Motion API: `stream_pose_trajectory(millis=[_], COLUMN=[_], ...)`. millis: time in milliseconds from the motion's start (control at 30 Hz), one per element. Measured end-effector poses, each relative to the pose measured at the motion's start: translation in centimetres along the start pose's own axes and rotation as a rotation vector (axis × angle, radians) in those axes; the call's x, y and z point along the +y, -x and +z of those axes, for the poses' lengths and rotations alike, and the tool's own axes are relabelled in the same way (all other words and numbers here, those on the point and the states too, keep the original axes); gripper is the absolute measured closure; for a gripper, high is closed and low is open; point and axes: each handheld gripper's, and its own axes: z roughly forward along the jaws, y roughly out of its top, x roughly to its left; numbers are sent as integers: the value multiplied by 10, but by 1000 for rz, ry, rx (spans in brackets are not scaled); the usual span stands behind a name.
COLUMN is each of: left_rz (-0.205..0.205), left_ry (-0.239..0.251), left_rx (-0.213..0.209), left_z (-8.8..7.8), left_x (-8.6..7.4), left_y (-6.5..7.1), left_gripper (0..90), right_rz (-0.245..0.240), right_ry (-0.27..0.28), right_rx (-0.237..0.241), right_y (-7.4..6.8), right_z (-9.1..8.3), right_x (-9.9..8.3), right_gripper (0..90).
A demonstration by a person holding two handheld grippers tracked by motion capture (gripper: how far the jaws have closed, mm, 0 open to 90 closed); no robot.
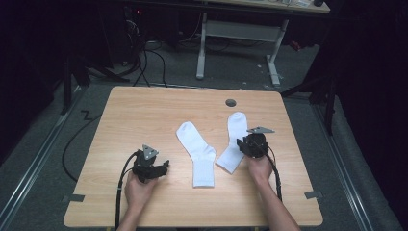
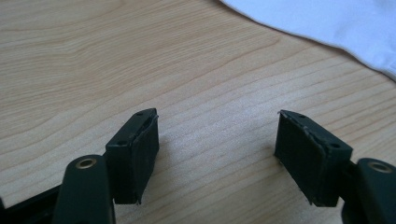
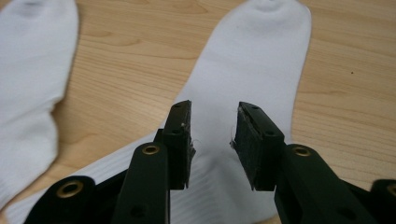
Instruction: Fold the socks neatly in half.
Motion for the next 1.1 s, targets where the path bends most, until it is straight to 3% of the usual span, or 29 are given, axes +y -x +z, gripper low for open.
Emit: stream_pose_trajectory(millis=[333,467,533,967,1100], left_rz=[3,5,5,6,6], left_ry=[0,0,1,0,0], left_rx=[-1,-2,-2,-3,-3], left_z=[0,0,0,0,0], left_x=[0,0,0,0,0], left_y=[0,0,0,0,0], left_gripper=[308,307,307,308,308], right_rz=[34,18,2,-61,-68], right_ry=[-43,-88,-75,-107,-104], right_rx=[-47,-71,-79,-36,-32], right_y=[9,9,8,4,4], right_z=[20,28,29,22,21], right_x=[5,4,2,-1,-2], right_gripper=[654,647,648,857,868])
